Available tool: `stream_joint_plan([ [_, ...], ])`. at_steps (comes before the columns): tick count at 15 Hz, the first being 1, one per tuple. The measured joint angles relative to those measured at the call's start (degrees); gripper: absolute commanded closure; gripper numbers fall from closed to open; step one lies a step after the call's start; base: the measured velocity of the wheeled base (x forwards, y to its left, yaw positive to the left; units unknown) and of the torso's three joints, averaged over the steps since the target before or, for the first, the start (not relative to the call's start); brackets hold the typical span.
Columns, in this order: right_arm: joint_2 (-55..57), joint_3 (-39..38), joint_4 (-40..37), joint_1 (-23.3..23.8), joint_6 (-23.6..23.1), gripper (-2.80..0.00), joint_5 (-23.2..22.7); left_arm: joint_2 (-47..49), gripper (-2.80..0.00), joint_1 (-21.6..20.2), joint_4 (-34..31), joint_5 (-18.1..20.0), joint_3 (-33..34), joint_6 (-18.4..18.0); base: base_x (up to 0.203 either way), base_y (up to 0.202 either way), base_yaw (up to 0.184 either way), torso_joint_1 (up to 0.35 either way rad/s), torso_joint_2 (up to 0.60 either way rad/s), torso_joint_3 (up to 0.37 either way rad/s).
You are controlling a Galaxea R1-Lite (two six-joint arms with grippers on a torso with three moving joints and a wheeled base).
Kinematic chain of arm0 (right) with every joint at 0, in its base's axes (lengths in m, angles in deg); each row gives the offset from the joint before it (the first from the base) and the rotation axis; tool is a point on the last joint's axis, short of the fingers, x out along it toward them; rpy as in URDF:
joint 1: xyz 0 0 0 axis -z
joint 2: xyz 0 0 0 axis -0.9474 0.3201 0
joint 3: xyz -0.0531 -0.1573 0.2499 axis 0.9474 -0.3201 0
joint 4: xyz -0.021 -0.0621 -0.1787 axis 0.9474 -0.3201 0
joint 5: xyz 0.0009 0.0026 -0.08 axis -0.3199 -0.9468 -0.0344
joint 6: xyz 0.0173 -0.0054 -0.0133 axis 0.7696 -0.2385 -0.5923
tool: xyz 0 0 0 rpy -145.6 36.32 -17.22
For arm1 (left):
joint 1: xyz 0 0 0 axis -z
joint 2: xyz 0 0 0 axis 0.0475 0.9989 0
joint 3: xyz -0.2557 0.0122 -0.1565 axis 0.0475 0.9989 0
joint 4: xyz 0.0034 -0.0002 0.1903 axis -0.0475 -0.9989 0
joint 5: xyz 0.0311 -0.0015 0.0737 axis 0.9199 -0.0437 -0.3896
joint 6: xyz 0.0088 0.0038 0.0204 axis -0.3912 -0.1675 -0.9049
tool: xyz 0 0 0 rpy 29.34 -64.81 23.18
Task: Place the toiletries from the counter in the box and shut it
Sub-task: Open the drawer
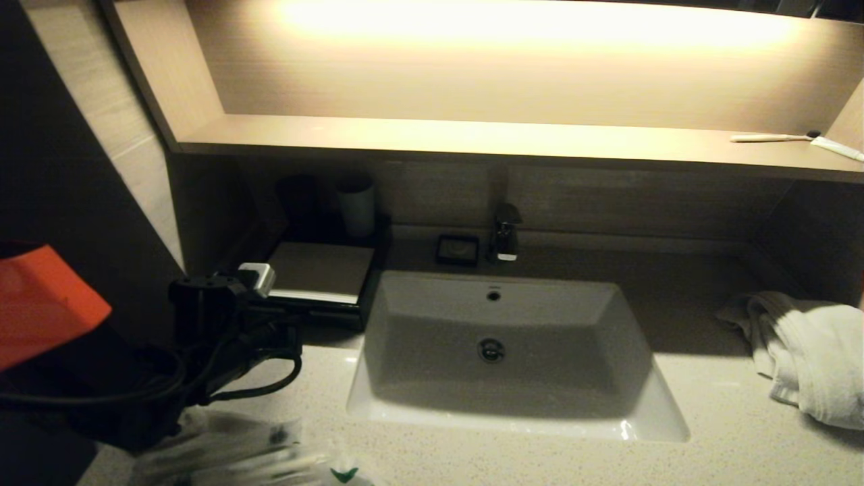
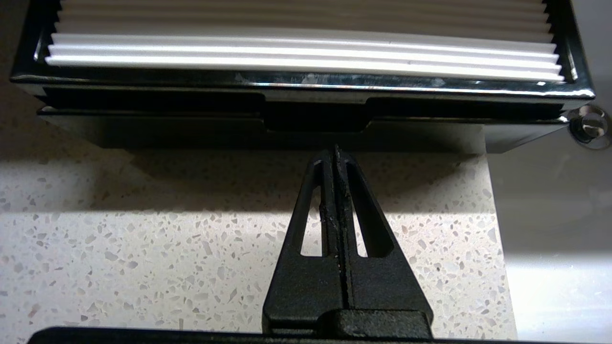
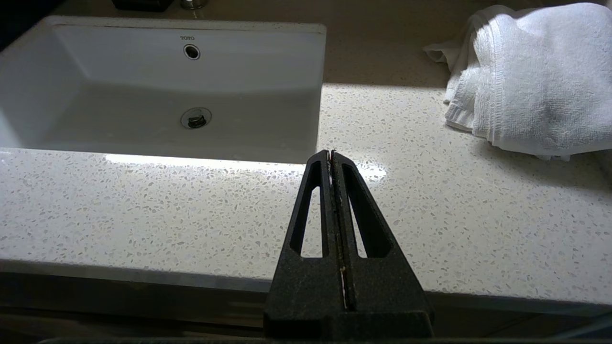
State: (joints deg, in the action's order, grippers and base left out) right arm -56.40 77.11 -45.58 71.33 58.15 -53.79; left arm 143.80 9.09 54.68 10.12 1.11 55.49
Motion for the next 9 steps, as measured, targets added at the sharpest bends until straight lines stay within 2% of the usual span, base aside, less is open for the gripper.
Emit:
stream_joint_plan([
  [9, 0.0, 0.0, 0.0, 0.0, 0.0, 0.00, 0.0, 1.4, 0.00, 0.1, 0.0, -1.1, -1.9, 0.0, 0.000, 0.000, 0.000, 0.000, 0.00, 0.000],
])
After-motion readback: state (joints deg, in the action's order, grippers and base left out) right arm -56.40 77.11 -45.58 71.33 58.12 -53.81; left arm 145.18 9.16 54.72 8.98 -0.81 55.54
